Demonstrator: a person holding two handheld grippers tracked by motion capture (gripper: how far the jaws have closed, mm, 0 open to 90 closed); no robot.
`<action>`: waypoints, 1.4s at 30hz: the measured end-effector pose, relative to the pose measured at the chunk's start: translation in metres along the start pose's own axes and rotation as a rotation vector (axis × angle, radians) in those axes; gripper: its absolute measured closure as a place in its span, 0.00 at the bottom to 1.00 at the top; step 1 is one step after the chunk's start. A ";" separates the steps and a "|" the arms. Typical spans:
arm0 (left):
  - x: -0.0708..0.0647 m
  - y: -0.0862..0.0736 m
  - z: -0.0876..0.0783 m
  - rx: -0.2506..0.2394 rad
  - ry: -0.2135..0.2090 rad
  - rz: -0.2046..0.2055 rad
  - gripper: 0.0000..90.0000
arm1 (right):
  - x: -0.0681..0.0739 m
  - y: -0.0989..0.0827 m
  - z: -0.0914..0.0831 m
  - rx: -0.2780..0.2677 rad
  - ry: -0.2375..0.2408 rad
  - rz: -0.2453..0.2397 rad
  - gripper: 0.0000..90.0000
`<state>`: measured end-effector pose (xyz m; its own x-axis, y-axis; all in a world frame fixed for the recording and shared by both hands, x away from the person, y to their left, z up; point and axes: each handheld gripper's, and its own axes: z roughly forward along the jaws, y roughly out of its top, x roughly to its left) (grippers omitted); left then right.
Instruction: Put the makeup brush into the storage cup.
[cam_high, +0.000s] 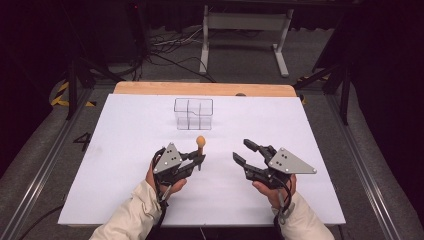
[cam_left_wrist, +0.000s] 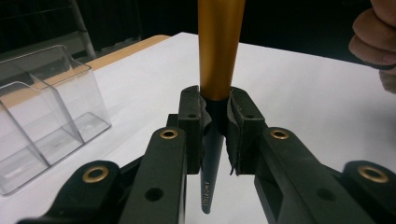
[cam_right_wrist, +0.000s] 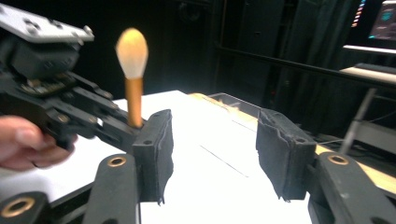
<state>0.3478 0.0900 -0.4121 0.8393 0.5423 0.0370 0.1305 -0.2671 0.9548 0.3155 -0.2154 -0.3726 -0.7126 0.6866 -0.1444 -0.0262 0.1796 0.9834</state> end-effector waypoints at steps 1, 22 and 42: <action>0.001 0.000 -0.001 0.002 0.002 -0.001 0.86 | 0.000 -0.001 -0.001 0.012 -0.024 -0.029 0.50; 0.017 -0.003 -0.011 0.009 0.060 0.018 0.86 | -0.017 -0.017 -0.021 0.100 -0.144 -0.132 0.25; 0.026 -0.001 -0.021 -0.011 0.099 0.012 0.86 | -0.031 -0.043 -0.041 0.191 -0.191 -0.156 0.11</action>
<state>0.3582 0.1211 -0.4056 0.7846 0.6152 0.0770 0.1142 -0.2655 0.9573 0.3098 -0.2729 -0.4060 -0.5648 0.7574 -0.3275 0.0209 0.4099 0.9119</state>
